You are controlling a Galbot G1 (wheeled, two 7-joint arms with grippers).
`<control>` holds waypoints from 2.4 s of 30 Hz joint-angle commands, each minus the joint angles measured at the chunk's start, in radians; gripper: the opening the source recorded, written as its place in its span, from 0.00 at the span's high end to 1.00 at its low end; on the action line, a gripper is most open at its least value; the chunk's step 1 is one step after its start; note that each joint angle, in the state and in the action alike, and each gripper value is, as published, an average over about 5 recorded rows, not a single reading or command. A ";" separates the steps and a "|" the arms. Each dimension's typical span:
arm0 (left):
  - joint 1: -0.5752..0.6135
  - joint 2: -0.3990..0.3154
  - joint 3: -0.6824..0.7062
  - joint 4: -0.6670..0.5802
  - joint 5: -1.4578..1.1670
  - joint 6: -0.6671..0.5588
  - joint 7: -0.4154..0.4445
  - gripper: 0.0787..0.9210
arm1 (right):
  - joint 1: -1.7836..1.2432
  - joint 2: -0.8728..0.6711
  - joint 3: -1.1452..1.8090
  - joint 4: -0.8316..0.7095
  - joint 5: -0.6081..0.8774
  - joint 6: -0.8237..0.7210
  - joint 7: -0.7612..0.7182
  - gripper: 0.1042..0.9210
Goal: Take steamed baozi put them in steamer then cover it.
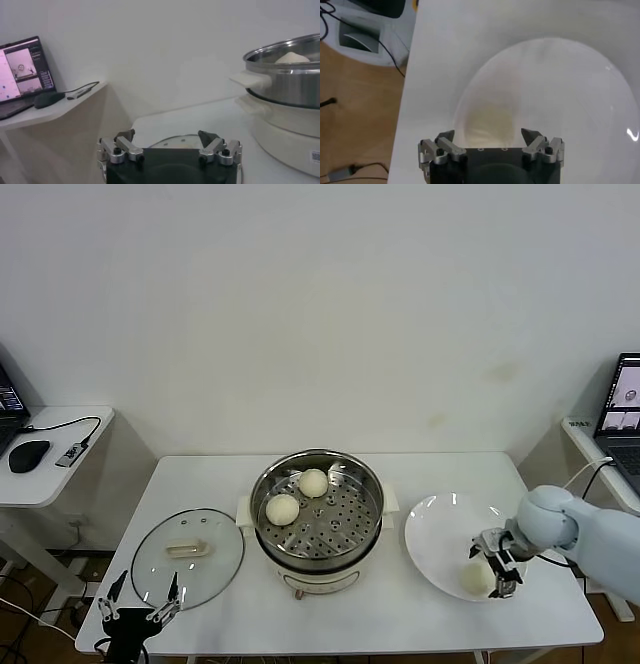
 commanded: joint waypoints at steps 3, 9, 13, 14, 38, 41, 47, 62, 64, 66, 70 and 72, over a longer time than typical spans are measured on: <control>-0.001 0.002 -0.003 0.003 0.000 0.001 0.000 0.12 | -0.057 0.023 0.047 -0.050 -0.005 -0.010 0.007 0.17; -0.004 -0.001 -0.003 0.000 -0.001 0.002 -0.001 0.12 | -0.046 0.028 0.040 -0.050 0.012 -0.028 0.000 0.30; -0.004 -0.001 -0.002 -0.002 -0.001 0.002 -0.001 0.12 | -0.046 0.031 0.043 -0.053 0.014 -0.028 -0.002 0.36; -0.004 -0.001 -0.002 -0.002 -0.001 0.003 -0.001 0.12 | -0.046 0.032 0.044 -0.053 0.014 -0.029 -0.003 0.37; -0.016 0.016 -0.001 -0.013 -0.011 0.004 -0.001 0.12 | 0.669 0.116 -0.195 0.003 0.289 -0.058 -0.024 0.40; -0.017 0.018 -0.002 -0.014 -0.012 0.003 -0.001 0.12 | 0.753 0.201 -0.250 0.016 0.323 -0.068 -0.008 0.40; -0.019 0.014 -0.011 -0.014 -0.015 0.002 -0.001 0.12 | 0.793 0.366 -0.295 0.046 0.378 -0.070 0.025 0.40; -0.020 0.004 -0.051 -0.009 -0.033 0.003 -0.003 0.12 | 0.675 0.643 -0.406 0.007 0.302 0.194 0.053 0.39; -0.019 0.004 -0.054 -0.010 -0.034 0.003 -0.004 0.12 | 0.669 0.658 -0.421 0.013 0.266 0.240 0.052 0.39; -0.019 0.005 -0.057 -0.013 -0.036 0.003 -0.005 0.12 | 0.663 0.672 -0.433 0.012 0.230 0.288 0.054 0.39; -0.020 0.006 -0.064 -0.015 -0.044 0.004 -0.005 0.12 | 0.645 0.697 -0.448 -0.009 0.130 0.398 0.065 0.39; -0.021 0.006 -0.066 -0.013 -0.048 0.003 -0.006 0.12 | 0.640 0.706 -0.457 -0.021 0.089 0.438 0.069 0.38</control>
